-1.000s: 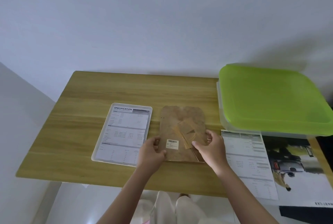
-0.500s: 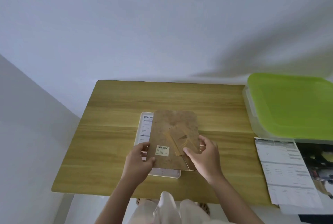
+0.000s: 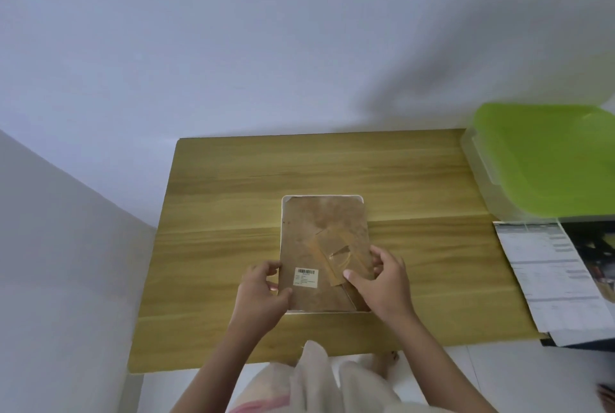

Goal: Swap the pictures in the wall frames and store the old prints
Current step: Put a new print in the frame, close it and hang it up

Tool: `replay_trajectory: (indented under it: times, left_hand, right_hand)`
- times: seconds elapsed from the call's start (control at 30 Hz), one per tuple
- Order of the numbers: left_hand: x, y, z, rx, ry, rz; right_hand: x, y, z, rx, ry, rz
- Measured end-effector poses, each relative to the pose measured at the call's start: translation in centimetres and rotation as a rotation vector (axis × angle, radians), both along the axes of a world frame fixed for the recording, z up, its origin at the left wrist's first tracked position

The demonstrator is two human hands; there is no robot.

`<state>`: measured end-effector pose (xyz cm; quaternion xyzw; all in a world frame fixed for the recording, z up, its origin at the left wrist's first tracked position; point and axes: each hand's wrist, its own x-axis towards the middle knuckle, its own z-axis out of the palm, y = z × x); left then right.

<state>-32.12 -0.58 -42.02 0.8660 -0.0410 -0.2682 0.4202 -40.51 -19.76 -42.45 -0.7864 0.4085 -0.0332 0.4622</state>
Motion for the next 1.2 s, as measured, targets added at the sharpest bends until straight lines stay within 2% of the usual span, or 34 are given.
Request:
replay_trajectory:
  times: [0.53,0.7,1.03,1.2]
  left_hand:
    - [1.6,0.4,-2.1,-0.045,0.049,-0.007]
    - [2.0,1.0,-2.7,-0.069,0.0,-0.116]
    - [2.4,0.9,-3.5,-0.003,-0.098,-0.214]
    - [2.5,0.8,-3.8,0.01,-0.081,-0.219]
  right_hand:
    - [-0.8,-1.8,-1.7,0.02,0.001,0.108]
    - [-1.7,-2.9,-3.2,0.094,-0.019,0.148]
    - [-1.7,-2.5,-3.4,-0.006,-0.024,0.211]
    - [-1.4,-2.9,-3.7,-0.007,-0.004,0.253]
